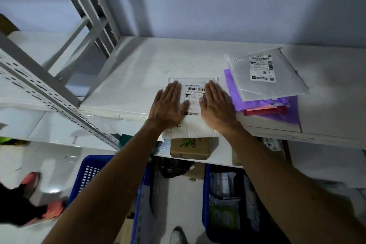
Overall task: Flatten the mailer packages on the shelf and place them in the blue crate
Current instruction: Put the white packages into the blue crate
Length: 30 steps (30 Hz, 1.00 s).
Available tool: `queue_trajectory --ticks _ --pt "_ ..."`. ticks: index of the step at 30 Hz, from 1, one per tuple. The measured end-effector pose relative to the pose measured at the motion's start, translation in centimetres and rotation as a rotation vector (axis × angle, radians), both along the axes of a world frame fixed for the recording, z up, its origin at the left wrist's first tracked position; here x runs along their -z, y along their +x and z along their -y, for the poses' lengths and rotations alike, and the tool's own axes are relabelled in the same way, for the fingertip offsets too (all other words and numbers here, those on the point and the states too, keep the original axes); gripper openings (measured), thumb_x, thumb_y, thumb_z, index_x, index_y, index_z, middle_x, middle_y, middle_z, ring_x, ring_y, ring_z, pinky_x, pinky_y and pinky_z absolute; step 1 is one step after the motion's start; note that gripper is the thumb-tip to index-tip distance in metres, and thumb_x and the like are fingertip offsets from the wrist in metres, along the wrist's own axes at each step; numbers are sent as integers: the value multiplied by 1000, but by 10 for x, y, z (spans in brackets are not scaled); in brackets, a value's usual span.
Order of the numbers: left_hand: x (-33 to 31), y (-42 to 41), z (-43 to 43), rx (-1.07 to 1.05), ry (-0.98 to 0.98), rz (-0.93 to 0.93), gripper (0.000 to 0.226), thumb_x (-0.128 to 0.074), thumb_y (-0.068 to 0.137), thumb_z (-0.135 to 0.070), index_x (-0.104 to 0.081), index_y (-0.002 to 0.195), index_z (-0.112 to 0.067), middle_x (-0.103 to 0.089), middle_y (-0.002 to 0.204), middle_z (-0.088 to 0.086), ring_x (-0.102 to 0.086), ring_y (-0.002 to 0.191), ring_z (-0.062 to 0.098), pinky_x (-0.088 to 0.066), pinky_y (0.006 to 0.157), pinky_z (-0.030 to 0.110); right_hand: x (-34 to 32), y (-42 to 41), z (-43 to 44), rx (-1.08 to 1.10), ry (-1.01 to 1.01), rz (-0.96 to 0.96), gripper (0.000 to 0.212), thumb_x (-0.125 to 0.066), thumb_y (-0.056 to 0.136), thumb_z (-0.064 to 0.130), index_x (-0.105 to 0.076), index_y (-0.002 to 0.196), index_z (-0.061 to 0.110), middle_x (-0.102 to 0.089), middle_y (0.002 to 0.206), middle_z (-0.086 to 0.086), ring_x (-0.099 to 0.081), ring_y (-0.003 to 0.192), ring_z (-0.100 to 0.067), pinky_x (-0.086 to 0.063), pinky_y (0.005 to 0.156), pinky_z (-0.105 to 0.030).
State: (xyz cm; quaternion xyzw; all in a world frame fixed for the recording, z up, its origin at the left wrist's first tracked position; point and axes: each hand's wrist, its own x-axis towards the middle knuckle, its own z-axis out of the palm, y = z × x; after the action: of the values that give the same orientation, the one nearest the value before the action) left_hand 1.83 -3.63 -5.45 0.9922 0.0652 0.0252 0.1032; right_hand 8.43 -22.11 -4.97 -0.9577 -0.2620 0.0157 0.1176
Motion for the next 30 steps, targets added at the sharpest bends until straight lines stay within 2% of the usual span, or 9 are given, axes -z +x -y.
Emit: queue_trajectory --ticks 4,8,13,16,19,21,23,26,30 --pt "-5 -1 7 -48 56 -19 75 -15 103 -58 -11 160 -9 -9 168 10 -9 155 23 -11 125 47 -6 -13 10 25 -60 -16 63 -15 107 43 -4 161 13 1 169 -5 2 156 -18 0 127 -39" --pt "-10 2 18 -110 57 -121 72 -11 105 -54 0 160 -9 2 169 10 -3 156 24 -9 125 48 -7 -38 20 -39 -58 -48 62 -11 107 45 3 160 16 9 168 -2 10 155 -15 11 123 -34" --pt "-14 1 17 -115 5 -172 72 -11 105 -54 3 160 -10 7 168 9 1 156 23 -7 124 49 -1 -51 38 -105 -7 -114 62 -10 107 50 2 161 21 12 166 7 13 154 -11 5 126 -34" --pt "-17 -9 25 -152 -25 -156 73 -13 105 -53 1 159 -7 4 168 13 -1 156 26 -10 124 50 -2 -46 37 -153 7 -118 62 -16 107 43 -3 161 14 8 167 1 7 156 -16 4 126 -35" --pt "-12 -22 33 -174 -60 -60 72 -21 104 -54 -19 153 -2 -17 163 21 -19 151 33 -26 121 50 -3 -54 43 -160 95 -100 59 -30 108 33 -16 160 10 -7 169 -5 -3 156 -20 -4 128 -37" --pt "-12 -33 37 -201 -105 25 61 -30 101 -56 -44 137 -9 -44 144 16 -44 134 30 -43 107 47 -1 -62 48 -166 162 -74 56 -40 106 23 -25 158 8 -17 167 -6 -11 155 -21 -8 128 -37" --pt "-21 -44 40 -243 -113 117 45 -44 97 -49 -58 120 -12 -58 123 10 -58 111 29 -52 91 43 0 -69 52 -165 210 -32 53 -46 102 12 -35 154 6 -28 164 -9 -21 153 -23 -15 127 -38" --pt "-34 -65 45 -371 -131 191 32 -56 95 -33 -64 110 -6 -63 110 15 -61 97 35 -50 81 41 -4 -72 56 -155 250 -57 55 -47 100 3 -37 153 5 -30 163 -8 -22 152 -22 -21 125 -39" --pt "-36 -84 47 -582 -253 82 35 -53 99 -42 -56 108 -8 -65 102 7 -64 91 33 -46 75 36 -18 -75 61 -100 294 -203 55 -40 103 4 -31 157 12 -21 166 2 -13 154 -12 -12 124 -27"
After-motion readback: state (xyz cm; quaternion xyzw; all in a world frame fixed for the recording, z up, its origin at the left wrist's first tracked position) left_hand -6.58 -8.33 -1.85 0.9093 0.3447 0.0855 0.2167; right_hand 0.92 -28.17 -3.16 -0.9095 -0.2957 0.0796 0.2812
